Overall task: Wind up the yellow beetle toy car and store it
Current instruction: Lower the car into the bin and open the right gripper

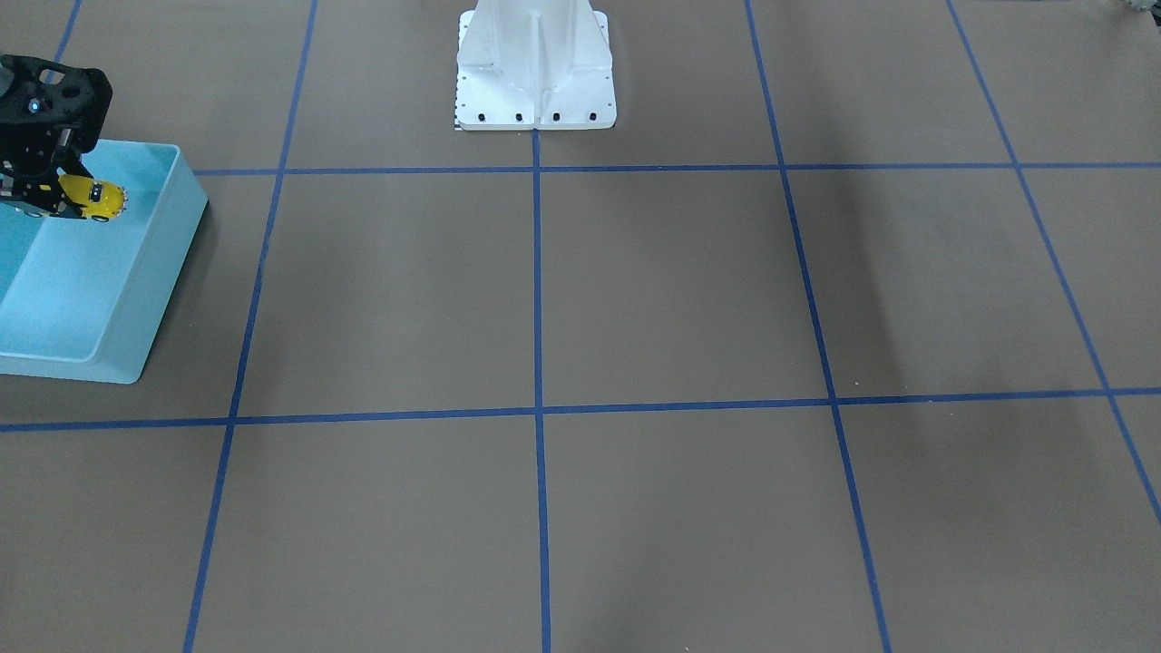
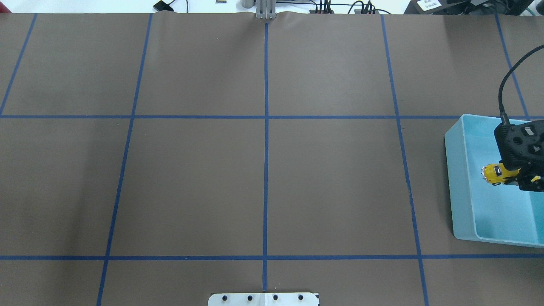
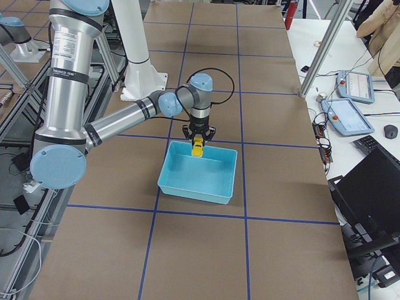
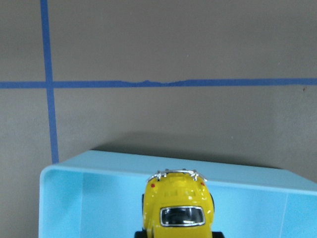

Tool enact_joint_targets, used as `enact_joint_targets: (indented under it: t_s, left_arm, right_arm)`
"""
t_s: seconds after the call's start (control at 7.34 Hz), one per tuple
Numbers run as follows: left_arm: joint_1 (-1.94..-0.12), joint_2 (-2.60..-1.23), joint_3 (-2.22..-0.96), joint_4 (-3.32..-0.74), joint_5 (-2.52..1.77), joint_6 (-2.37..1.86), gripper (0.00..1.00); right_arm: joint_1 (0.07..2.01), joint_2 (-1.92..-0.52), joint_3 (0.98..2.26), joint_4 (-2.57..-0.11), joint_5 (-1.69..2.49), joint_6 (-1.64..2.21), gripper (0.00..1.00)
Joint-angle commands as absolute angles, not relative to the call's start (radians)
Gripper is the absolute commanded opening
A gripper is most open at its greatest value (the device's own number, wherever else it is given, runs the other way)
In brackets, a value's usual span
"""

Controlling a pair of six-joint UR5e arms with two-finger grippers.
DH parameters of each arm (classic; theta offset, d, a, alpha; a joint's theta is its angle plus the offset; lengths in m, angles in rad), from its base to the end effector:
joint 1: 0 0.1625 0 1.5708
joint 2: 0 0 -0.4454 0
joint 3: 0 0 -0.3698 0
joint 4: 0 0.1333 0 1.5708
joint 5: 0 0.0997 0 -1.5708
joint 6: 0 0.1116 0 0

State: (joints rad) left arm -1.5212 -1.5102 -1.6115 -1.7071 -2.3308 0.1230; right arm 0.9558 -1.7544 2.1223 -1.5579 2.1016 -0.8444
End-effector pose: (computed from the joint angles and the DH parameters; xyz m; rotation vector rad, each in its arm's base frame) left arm -0.0340 -0.4534 0.6832 0.1388 0.7559 0.2083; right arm -0.1635 -0.3645 0.5197 0.4747 -0.5289 -1.5052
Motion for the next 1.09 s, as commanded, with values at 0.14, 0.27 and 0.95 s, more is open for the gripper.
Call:
enact_joint_targets:
  t_s: [0.14,0.27,0.95]
  left_arm:
    - [-1.537,-1.522,-1.611,-1.732,-2.329,0.115,1.00]
    - [-1.539,-1.519,-1.605,-1.729,-2.332,0.115,1.00]
    - [-1.539,-1.513,-1.586,-1.739,-2.335,0.126,1.00]
  right_arm:
    - [0.957,-1.810,1.858,-1.224,2.105,-0.833,0.00]
    - [0.954,-1.809,1.841,-1.224,2.124,-0.833,0.00]
    - [0.953,-1.799,1.842,-1.223,2.187,-0.833,1.00]
